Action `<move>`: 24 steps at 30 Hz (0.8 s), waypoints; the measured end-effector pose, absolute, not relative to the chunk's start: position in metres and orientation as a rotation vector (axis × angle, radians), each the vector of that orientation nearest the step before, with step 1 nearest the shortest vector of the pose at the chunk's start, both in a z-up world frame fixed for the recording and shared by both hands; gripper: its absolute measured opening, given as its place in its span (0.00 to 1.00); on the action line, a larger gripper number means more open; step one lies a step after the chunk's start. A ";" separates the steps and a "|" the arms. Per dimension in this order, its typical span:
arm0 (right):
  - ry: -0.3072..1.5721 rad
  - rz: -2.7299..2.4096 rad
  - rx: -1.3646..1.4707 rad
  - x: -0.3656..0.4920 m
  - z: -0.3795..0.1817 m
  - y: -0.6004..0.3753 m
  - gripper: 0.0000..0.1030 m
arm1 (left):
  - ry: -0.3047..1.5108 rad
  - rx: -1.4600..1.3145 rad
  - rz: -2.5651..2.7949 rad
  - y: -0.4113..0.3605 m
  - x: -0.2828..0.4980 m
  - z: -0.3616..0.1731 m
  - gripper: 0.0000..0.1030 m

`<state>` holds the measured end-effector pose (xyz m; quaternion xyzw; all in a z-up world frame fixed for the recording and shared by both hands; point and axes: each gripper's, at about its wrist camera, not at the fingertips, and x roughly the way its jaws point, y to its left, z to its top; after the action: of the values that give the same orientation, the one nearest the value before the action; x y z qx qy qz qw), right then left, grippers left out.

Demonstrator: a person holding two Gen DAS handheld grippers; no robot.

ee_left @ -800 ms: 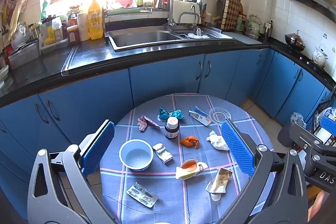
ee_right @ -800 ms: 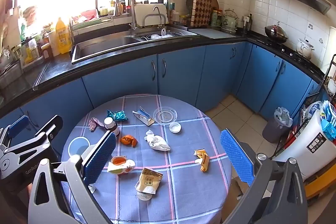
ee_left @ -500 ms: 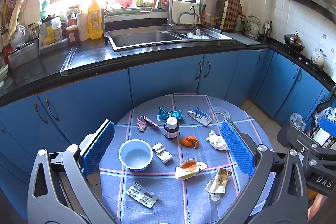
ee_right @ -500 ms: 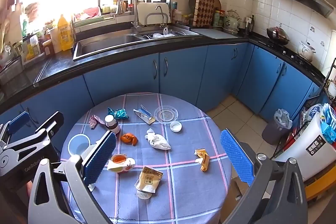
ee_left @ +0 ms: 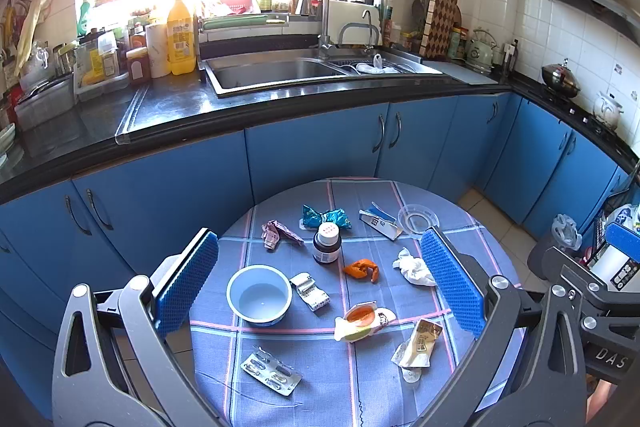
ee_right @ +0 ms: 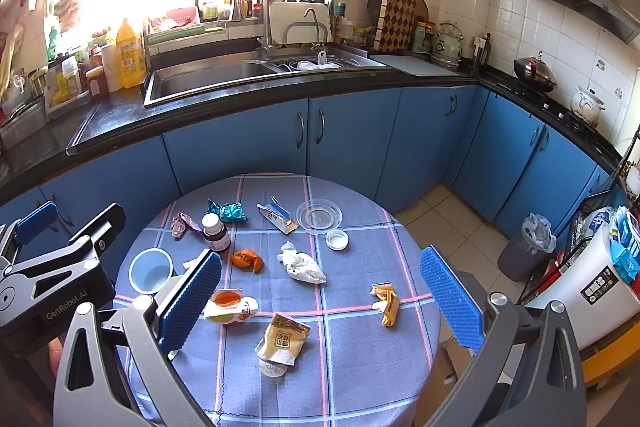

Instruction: Collect trash

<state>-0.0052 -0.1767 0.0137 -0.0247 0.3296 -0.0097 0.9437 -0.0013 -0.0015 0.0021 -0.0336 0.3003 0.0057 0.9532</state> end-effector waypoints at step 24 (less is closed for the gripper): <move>0.671 -0.018 -0.049 -0.006 0.014 -0.176 0.95 | 0.610 -0.067 0.009 -0.001 -0.001 -0.001 0.97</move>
<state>-0.0055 -0.1761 0.0136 -0.0241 0.3291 -0.0090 0.9439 -0.0010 -0.0008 -0.0011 -0.0332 0.3004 0.0043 0.9532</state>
